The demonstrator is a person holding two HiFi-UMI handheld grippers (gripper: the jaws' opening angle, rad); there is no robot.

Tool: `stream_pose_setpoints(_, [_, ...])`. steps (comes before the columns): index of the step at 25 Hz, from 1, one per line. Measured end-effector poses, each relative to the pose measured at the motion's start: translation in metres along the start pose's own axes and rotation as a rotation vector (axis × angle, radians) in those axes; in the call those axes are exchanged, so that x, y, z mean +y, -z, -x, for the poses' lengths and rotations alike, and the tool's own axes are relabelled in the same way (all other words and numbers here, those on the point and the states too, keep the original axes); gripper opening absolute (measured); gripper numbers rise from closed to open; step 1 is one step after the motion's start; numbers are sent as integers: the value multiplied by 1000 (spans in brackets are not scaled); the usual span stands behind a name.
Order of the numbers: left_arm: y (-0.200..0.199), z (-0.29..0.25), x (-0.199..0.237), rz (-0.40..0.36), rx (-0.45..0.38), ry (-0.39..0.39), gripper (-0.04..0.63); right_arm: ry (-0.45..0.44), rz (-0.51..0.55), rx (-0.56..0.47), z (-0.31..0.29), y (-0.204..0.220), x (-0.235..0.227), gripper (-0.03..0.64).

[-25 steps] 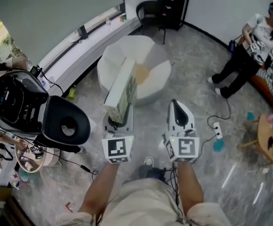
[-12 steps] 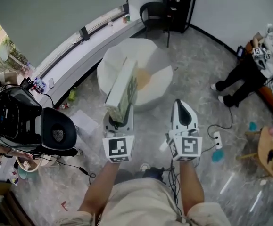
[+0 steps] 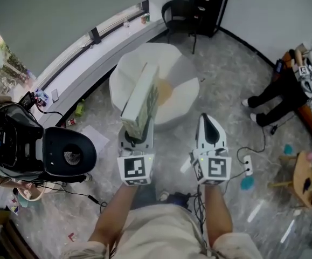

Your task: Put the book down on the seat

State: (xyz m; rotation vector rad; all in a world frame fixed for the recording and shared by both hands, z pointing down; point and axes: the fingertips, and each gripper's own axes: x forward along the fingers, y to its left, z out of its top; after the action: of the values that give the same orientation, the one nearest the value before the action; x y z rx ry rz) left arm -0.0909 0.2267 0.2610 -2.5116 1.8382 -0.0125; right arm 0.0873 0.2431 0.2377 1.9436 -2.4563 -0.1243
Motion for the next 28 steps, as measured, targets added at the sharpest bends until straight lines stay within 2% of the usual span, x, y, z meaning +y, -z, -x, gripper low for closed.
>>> stream_pose_setpoints(9, [-3,-88,41,6,3,18,166,11,10,8,-93,-2,-6,3])
stream_pose_setpoints(20, [-10,-183,110,10,-6,52,166,35,23,-6,-207,-12,11,3])
stream_pose_setpoints(24, [-11,-212,115,7,-11,64,166,48,36,12,-229,-5,0,3])
stream_pose_setpoints(28, [-7,-245,109,6,-16,66,166,52,41,-14,-255,-4,-21,3])
